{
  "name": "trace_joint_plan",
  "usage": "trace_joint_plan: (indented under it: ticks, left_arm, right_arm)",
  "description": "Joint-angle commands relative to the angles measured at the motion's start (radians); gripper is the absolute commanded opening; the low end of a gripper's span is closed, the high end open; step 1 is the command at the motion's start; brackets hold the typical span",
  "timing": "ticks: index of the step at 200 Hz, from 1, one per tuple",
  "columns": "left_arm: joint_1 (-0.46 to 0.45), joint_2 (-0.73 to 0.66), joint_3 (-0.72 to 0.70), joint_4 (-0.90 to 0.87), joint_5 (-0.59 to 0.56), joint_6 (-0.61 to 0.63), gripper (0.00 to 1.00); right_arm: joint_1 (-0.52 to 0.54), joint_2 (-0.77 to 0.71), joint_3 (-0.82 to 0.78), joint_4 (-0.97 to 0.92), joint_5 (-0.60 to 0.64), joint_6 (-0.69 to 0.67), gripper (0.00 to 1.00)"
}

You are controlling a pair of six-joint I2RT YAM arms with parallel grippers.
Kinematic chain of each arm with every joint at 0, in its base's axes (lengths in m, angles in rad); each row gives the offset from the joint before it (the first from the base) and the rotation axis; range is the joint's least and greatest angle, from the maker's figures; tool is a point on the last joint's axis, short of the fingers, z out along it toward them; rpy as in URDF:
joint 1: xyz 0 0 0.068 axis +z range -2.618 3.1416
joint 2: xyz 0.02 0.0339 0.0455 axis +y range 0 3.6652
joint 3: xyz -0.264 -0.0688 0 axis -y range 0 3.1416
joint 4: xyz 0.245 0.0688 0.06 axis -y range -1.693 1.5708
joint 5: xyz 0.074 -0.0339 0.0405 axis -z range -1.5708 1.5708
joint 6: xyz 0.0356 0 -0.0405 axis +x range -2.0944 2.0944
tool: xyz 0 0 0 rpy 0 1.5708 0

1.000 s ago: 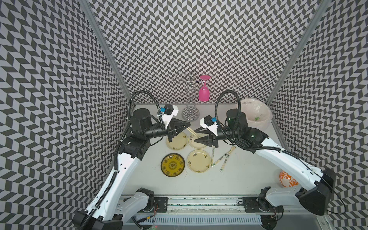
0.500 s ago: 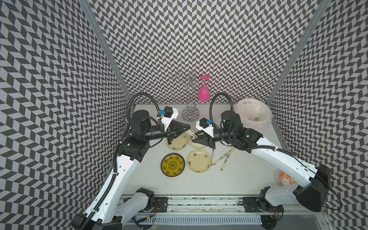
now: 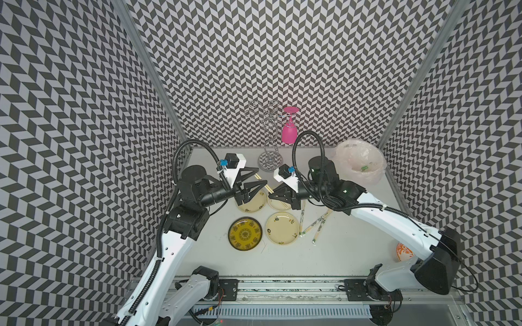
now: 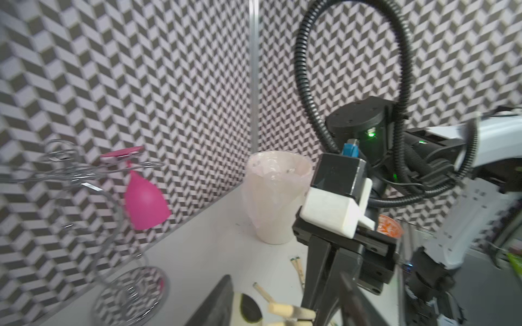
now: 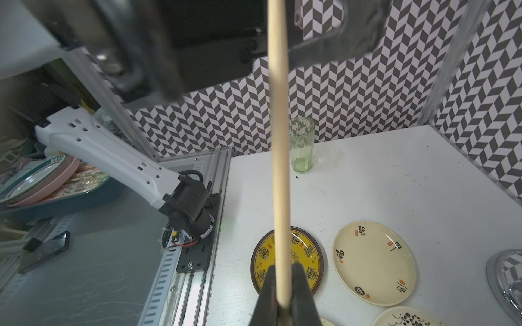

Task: Remove the packaging of disposable chopsticks
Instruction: Place the disposable chopsticks on the plate.

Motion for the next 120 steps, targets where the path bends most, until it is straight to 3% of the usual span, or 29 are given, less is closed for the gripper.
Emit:
trace_joint_plan:
  ticks: [1, 17, 33, 61, 84, 120]
  left_arm:
    - [0.012, -0.064, -0.020, 0.081, -0.461, -0.065, 0.84]
    - [0.012, -0.094, -0.021, 0.058, -0.665, -0.082, 0.87]
    - [0.013, -0.125, -0.046, 0.054, -0.759, -0.088, 0.87]
    - [0.013, -0.161, -0.109, 0.065, -0.774, -0.078, 0.87]
    - [0.013, -0.161, -0.157, 0.070, -0.770, -0.072, 0.86]
    - [0.015, -0.167, -0.202, 0.081, -0.771, -0.072, 0.86]
  right_arm:
    - [-0.020, 0.071, 0.029, 0.073, 0.043, 0.134, 0.00]
    - [-0.043, 0.126, 0.030, 0.106, 0.067, 0.215, 0.00]
    - [-0.089, 0.184, 0.029, 0.153, 0.077, 0.330, 0.00]
    - [-0.163, 0.306, 0.083, 0.121, 0.085, 0.414, 0.00]
    - [-0.196, 0.411, 0.172, 0.002, 0.104, 0.358, 0.00]
    - [-0.194, 0.583, 0.369, -0.181, 0.035, 0.314, 0.00]
